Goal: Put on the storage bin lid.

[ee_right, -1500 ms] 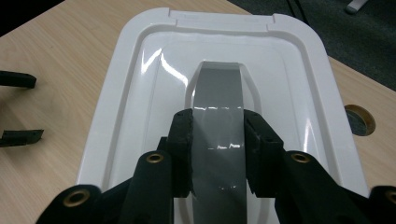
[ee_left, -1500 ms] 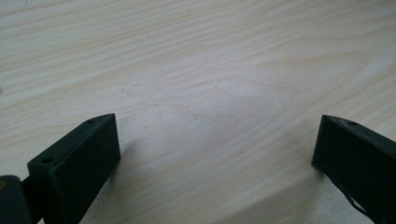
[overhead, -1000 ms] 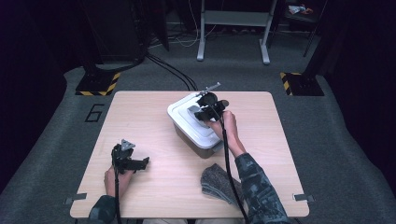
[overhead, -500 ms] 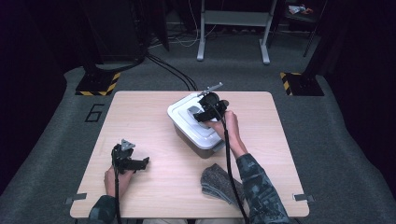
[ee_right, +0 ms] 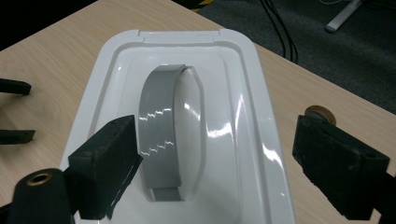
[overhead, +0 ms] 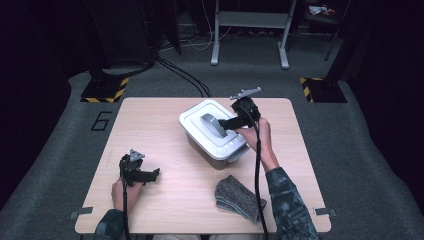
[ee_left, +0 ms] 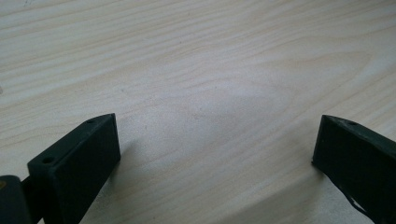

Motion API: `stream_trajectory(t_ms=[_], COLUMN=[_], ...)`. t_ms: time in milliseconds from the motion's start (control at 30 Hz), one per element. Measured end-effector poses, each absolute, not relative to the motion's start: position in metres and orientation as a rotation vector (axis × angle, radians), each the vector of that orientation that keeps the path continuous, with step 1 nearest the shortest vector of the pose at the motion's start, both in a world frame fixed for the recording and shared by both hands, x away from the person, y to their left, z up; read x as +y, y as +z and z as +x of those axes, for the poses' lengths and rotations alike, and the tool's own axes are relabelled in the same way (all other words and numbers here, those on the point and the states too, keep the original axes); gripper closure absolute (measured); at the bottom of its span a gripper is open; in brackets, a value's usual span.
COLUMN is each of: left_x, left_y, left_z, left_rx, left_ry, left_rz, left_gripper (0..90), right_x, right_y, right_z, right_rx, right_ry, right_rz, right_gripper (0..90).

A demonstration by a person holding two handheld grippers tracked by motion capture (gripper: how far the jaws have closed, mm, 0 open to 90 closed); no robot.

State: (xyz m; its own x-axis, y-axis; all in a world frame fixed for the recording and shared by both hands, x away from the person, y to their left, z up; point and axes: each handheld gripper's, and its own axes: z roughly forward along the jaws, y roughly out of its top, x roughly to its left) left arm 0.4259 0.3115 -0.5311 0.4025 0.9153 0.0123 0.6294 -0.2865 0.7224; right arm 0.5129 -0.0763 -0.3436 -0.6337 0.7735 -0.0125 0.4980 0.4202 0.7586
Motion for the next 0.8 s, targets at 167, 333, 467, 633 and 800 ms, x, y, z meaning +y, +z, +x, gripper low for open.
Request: stream_trajectory(t_ms=[167, 333, 467, 633, 800], left_x=[0.311, 0.311, 0.311, 0.311, 0.311], left_y=[-0.531, -0.531, -0.531, -0.531, -0.531], left_z=[0.426, 0.426, 0.426, 0.426, 0.426], left_rx=[1.312, 1.312, 1.311, 1.312, 1.314], left_ry=[0.575, 0.575, 0.575, 0.575, 0.576], left_rz=[2.022, 2.022, 2.023, 2.022, 2.021], left_gripper=[0.2, 0.2, 0.2, 0.2, 0.2], right_x=[-0.098, -0.121, -0.141, -0.163, -0.184], right_y=[-0.343, -0.344, -0.349, -0.36, -0.376], right_z=[0.505, 0.495, 0.484, 0.475, 0.466], right_rx=[2.279, 2.24, 2.211, 2.184, 2.151], right_ry=[1.056, 1.044, 1.014, 1.004, 0.993], right_rz=[1.111, 1.134, 1.148, 1.179, 1.235], right_gripper=[10.5, 8.5, 7.5, 6.5, 5.8])
